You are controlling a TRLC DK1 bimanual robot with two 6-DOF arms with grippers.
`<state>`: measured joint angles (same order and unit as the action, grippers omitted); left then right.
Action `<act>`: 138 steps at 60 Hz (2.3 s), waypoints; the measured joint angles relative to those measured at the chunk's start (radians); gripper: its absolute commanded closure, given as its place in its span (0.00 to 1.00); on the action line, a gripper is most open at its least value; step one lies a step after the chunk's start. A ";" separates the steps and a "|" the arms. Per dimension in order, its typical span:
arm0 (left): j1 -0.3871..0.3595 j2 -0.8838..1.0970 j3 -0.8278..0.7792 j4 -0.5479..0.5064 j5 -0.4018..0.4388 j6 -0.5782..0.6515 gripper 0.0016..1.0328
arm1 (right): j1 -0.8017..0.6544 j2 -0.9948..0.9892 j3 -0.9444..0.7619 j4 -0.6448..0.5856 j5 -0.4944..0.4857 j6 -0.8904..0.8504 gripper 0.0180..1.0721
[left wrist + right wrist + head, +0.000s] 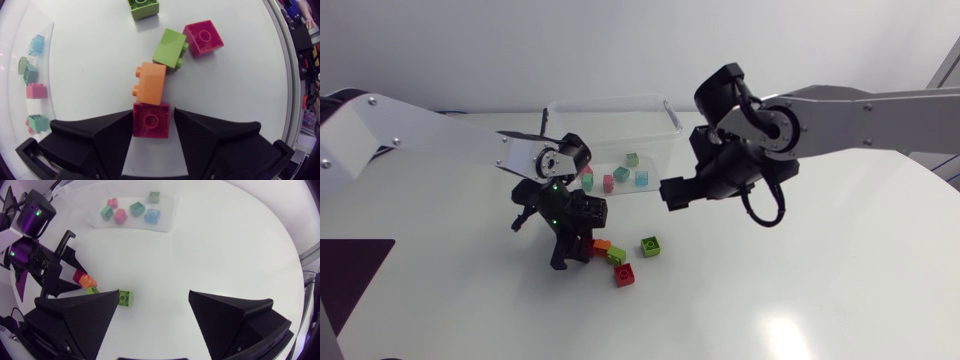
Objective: Place the duplo bricks in the container
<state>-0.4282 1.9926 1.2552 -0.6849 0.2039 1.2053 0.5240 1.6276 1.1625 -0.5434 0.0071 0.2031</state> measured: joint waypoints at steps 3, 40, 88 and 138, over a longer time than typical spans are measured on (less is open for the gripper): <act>0.000 0.000 0.009 -0.024 0.000 0.000 0.76 | 0.019 0.005 -0.007 0.002 0.000 -0.003 0.05; 0.071 -0.350 0.217 -0.181 0.103 -0.250 0.77 | 0.166 0.296 0.138 -0.066 0.042 -0.010 0.11; 0.131 -0.040 0.523 0.209 -0.084 -0.736 0.76 | 0.148 0.481 0.338 -0.243 -0.004 -0.002 0.56; 0.102 -0.172 0.258 0.378 -0.205 -0.892 0.05 | 0.029 0.205 0.486 -0.267 0.028 -0.002 0.70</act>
<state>-0.3260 1.8206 1.5131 -0.3073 -0.0010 0.3130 0.5529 1.8324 1.6489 -0.8104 0.0349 0.2016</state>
